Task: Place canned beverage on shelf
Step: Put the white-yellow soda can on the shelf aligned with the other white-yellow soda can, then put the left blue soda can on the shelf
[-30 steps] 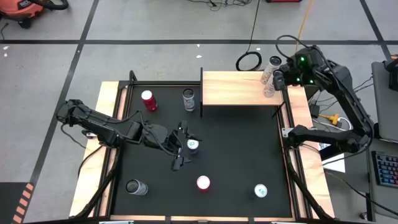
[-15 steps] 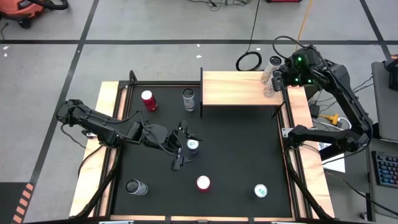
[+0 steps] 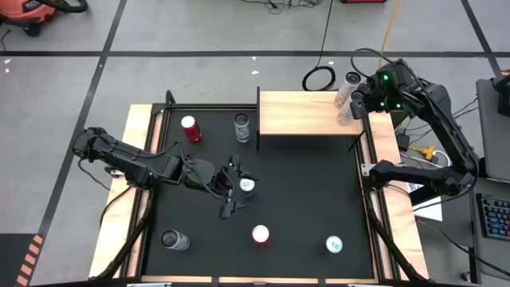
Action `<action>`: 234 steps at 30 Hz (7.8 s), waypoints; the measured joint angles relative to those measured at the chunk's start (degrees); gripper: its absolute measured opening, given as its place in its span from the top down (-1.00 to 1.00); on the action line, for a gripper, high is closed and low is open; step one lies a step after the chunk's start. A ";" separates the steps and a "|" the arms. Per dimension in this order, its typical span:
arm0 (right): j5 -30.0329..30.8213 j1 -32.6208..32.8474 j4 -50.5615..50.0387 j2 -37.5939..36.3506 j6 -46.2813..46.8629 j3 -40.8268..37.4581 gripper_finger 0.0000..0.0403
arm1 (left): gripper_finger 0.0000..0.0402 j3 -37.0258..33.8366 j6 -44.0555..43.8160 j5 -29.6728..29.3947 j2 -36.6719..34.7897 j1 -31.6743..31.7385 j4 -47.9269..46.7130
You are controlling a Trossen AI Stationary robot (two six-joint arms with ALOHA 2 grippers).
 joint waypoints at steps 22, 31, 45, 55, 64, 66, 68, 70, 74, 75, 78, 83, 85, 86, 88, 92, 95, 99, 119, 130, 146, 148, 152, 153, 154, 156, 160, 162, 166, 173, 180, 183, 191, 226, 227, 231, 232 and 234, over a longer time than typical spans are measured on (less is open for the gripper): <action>0.36 -0.26 3.15 -1.66 -1.11 0.54 1.00 | -0.85 0.00 0.01 0.00 0.00 0.00 0.04; -6.29 -0.13 2.80 -1.51 -0.08 3.87 1.00 | -0.85 0.00 0.01 0.02 0.01 0.00 0.07; -10.70 1.55 -3.60 0.09 1.42 3.87 1.00 | -0.85 0.00 0.01 0.00 0.01 0.00 0.04; -10.65 1.81 -5.12 1.02 1.44 3.87 1.00 | -0.85 0.00 0.01 0.01 0.00 0.00 0.04; -10.66 1.84 -5.54 4.31 1.44 3.87 1.00 | -0.85 0.00 0.01 0.00 0.01 0.00 0.04; -10.65 1.84 -4.92 4.76 1.44 3.87 1.00 | -0.85 0.00 0.01 0.01 -0.01 0.00 0.04; -10.50 1.84 -4.27 5.16 1.44 3.87 1.00 | -0.85 0.00 0.01 0.00 0.00 0.00 0.02; -10.47 1.84 -4.20 5.51 1.44 3.87 1.00 | -0.85 0.00 0.01 0.00 0.00 0.00 0.02; -8.94 1.84 -4.02 5.82 1.54 3.87 1.00 | -0.85 0.00 0.01 0.00 0.01 0.00 0.02; -7.90 1.84 -3.86 5.80 1.77 3.87 1.00 | -0.85 0.00 0.01 0.01 0.00 0.00 0.02; -7.19 1.79 -2.92 5.80 2.30 3.85 1.00 | -0.85 0.00 0.01 0.00 0.01 0.00 0.02; -7.35 1.79 -1.34 5.89 2.49 3.85 1.00 | -0.85 0.00 0.01 0.00 -0.01 0.00 0.00; -7.41 1.79 -0.96 6.00 2.51 3.85 1.00 | -0.85 0.00 0.01 0.00 0.01 0.00 0.00; -7.41 1.79 -1.00 6.10 2.51 3.85 1.00 | -0.85 0.00 0.01 0.00 0.01 0.00 0.00; -7.45 1.79 -1.03 6.19 2.51 3.85 1.00 | -0.85 0.00 0.01 0.00 0.00 0.00 0.00; -7.82 1.79 -1.07 6.01 2.32 3.85 1.00 | -0.85 0.00 0.01 0.00 -0.01 0.00 -0.17; -8.96 1.79 -0.85 5.27 1.58 3.85 1.00 | -0.85 0.00 0.01 0.00 -0.01 0.00 -0.40; -9.11 1.79 -0.22 3.61 1.11 4.66 1.00 | -0.85 0.00 0.01 0.00 -0.01 0.00 -0.66; 4.95 1.75 -6.38 2.45 5.11 7.52 1.00 | -0.85 0.00 -0.06 0.00 0.01 0.00 -0.63; 9.84 1.75 -6.64 5.88 6.46 7.50 1.00 | -0.85 0.00 -0.06 0.01 0.00 0.00 -1.04; 16.36 1.33 -9.40 7.64 8.74 7.50 1.00 | -0.85 0.00 -0.09 0.00 0.01 0.00 -1.29; 15.79 1.33 -9.37 7.70 8.67 7.50 1.00 | -0.85 0.00 -0.08 0.00 0.01 0.00 -1.29; 13.01 1.33 -7.61 7.74 8.08 7.50 1.00 | -0.85 0.00 -0.08 0.01 0.01 0.00 -1.27; 12.95 1.33 -7.53 7.77 8.06 7.50 1.00 | -0.85 0.00 -0.08 0.00 0.01 0.00 -1.27; 12.92 1.33 -7.57 7.88 8.06 7.50 1.00 | -0.85 0.00 -0.08 0.00 0.01 0.00 -1.27; 12.64 1.33 -7.76 8.13 8.04 7.50 1.00 | -0.85 0.00 -0.08 0.02 0.01 0.00 -1.27; 11.76 1.31 -7.76 8.51 7.91 7.50 1.00 | -0.85 0.00 -0.06 0.02 -0.01 0.00 -1.27; 11.74 1.31 -8.13 8.71 8.07 7.50 1.00 | -0.85 0.00 -0.08 0.00 0.01 0.00 -1.27; 11.70 1.31 -9.76 8.83 8.37 7.50 1.00 | -0.85 0.00 -0.07 0.00 0.01 0.00 -1.27; 10.75 1.31 -11.29 8.81 8.45 7.50 1.00 | -0.85 0.00 -0.08 0.02 0.01 0.00 -1.27; 8.70 1.33 -11.26 8.81 8.62 7.50 1.00 | -0.85 0.00 -0.08 0.02 -0.01 -0.02 -1.27; 8.66 1.33 -11.97 8.80 8.92 7.50 1.00 | -0.85 0.00 -0.08 0.02 0.01 -0.01 -1.27; 8.59 1.34 -12.96 7.74 8.96 7.50 1.00 | -0.85 0.00 -0.08 0.01 0.01 0.00 -1.27; 2.36 1.36 -13.00 -9.77 1.07 7.48 0.73 | -0.85 -0.04 -1.09 -4.30 0.00 0.07 -3.09; 2.32 1.36 -12.96 -9.84 0.47 7.48 0.67 | -0.85 -0.04 -1.09 -4.31 -0.01 0.07 -3.09; 1.23 1.36 -12.94 -9.92 -0.53 7.48 0.41 | -0.85 -0.04 -1.39 -4.33 -0.01 0.07 -3.43; 1.25 1.36 -12.96 -9.92 -0.53 7.48 0.34 | -0.85 -0.04 -1.44 -4.37 -0.01 0.07 -3.67; 1.28 1.36 -12.97 -9.96 -0.68 7.48 0.20 | -0.85 -0.04 -1.44 -4.39 0.00 0.07 -4.14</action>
